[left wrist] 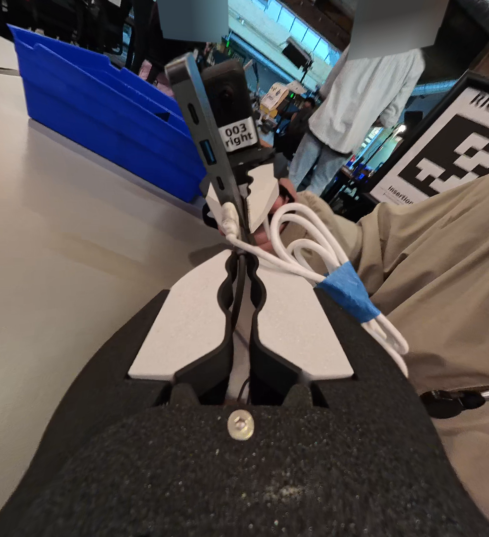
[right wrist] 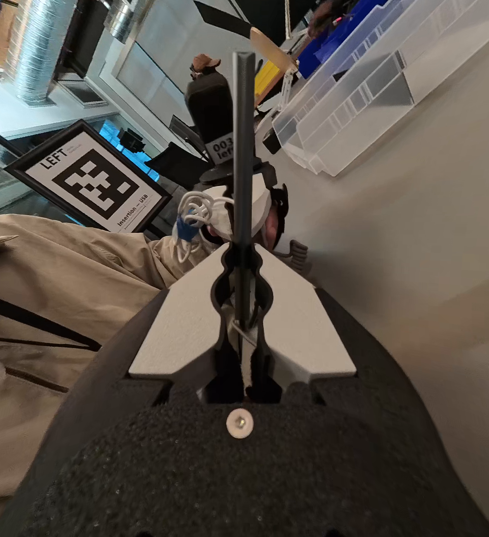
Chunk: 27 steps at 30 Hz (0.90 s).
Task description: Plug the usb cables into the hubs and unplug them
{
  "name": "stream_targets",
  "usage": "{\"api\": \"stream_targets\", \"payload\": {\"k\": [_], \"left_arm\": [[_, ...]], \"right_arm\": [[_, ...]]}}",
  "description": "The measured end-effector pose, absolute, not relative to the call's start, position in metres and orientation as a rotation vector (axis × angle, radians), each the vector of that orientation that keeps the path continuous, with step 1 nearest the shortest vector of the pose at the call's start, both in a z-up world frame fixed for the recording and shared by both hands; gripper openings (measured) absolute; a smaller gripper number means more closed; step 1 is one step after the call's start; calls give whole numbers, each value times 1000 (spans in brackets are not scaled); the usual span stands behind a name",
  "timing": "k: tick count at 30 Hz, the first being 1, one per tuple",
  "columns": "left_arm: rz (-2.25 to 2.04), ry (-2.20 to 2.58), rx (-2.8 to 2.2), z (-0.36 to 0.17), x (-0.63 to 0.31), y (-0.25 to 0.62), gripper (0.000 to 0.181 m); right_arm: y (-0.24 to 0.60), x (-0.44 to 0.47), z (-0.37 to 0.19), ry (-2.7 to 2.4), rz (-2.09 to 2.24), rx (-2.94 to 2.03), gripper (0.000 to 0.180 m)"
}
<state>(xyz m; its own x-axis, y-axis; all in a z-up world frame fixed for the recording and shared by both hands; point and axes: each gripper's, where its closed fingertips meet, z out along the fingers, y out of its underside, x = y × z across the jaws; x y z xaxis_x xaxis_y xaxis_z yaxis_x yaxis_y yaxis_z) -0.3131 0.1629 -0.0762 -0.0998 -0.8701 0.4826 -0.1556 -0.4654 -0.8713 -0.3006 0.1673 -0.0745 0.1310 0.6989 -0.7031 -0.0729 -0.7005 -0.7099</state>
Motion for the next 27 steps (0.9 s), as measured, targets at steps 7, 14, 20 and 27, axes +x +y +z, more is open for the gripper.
{"api": "stream_targets", "payload": {"k": [7,14,20,27], "left_arm": [[-1572,1005,-1552,-61,-312,179,7],[-1363,692,-1563,-51,-378,236,36],[-1303,579,-1611,-61,-400,235,25],[-1177,733,-1625,-75,-390,221,22]], "right_arm": [[181,-298,-59,-486,1663,-1716,9],[195,-245,20,-567,1285,-1637,9],[215,-162,147,-592,962,-1531,9],[220,-81,289,-645,624,-1503,9]]}}
